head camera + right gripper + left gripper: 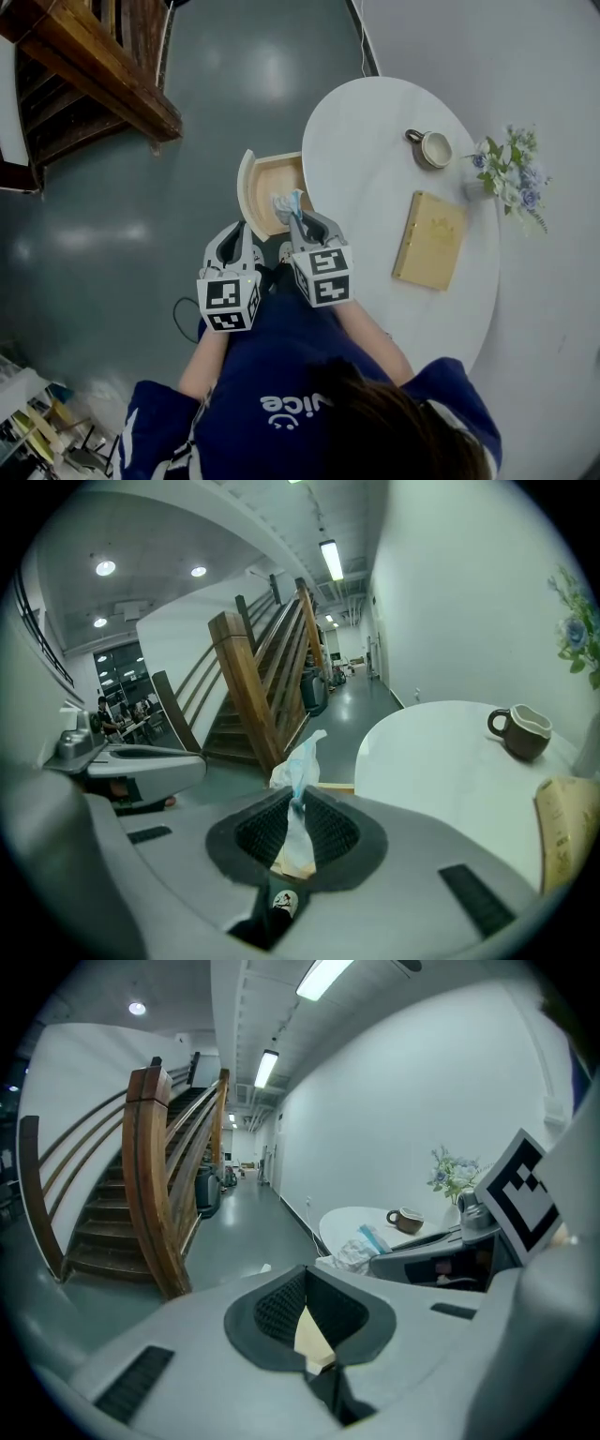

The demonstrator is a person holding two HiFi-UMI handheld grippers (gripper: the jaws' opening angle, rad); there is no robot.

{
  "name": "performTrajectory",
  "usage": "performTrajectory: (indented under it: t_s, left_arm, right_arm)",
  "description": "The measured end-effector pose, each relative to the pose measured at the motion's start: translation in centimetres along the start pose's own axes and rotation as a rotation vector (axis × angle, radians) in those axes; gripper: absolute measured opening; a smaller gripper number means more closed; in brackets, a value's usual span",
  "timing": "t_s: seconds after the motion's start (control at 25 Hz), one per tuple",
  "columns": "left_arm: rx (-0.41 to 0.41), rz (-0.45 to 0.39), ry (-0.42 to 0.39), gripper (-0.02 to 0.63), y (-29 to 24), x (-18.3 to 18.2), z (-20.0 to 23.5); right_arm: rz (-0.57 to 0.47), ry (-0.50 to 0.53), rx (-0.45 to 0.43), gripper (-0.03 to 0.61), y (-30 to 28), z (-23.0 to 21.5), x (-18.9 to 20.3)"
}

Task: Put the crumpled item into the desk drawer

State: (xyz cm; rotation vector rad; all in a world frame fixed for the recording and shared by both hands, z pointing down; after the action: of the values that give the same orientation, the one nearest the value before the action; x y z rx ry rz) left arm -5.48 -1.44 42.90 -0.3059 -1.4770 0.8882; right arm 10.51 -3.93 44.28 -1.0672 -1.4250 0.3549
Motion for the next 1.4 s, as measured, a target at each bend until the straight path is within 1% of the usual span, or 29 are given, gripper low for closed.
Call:
performTrajectory:
  t_s: [0.12,0.44,0.56,0.68,0.96,1.12,1.4]
  left_arm:
    - [-0.001,-0.007,-0.002,0.003,-0.3,-0.6,0.8]
    - [-0.007,-0.012,-0.005,0.003,-0.9,-1.5,2.5]
    - [-0.017,-0.004,0.014,0.003,-0.9,-1.3,3.2]
    - [-0.027,0.000,0.031,0.003,-0.9,-1.3,3.9]
    - [-0.053,0.009,0.054,0.003,-1.1,-1.2,5.0]
    - [-0.063,0.012,0.086,0.003,-0.8,-1.3,5.7]
    - [-0.078,0.018,0.072,0.003,-0.5,-1.7,6.4]
  right_arm:
    - [0.015,-0.012,0.004,0.044,-0.9,0.0,-0.6]
    - [0.110,-0.050,-0.011,0.044,-4.6,0.1,-0.8]
    - [0.159,-0.038,-0.010,0.044,-6.5,0.4,-0.6]
    - [0.199,-0.050,-0.011,0.044,-8.2,0.2,-0.4]
    - [0.279,-0.052,-0.007,0.044,-11.7,-0.5,-0.1]
    - [0.322,-0.044,0.000,0.044,-13.6,-0.6,-0.1]
    - [0.408,-0.033,0.016,0.044,-16.2,-0.6,0.6]
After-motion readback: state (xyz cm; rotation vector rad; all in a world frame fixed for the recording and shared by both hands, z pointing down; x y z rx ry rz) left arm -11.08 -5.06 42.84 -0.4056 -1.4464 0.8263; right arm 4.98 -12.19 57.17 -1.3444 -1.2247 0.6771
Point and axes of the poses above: the fingertips, and each gripper's own axes: y backward along the fingers, z to its left, x out of its underside, the point moved 8 cm from there along y, backward along the fingers, and after that the axes turned 12 degrees about z, right-handed, at the moved point
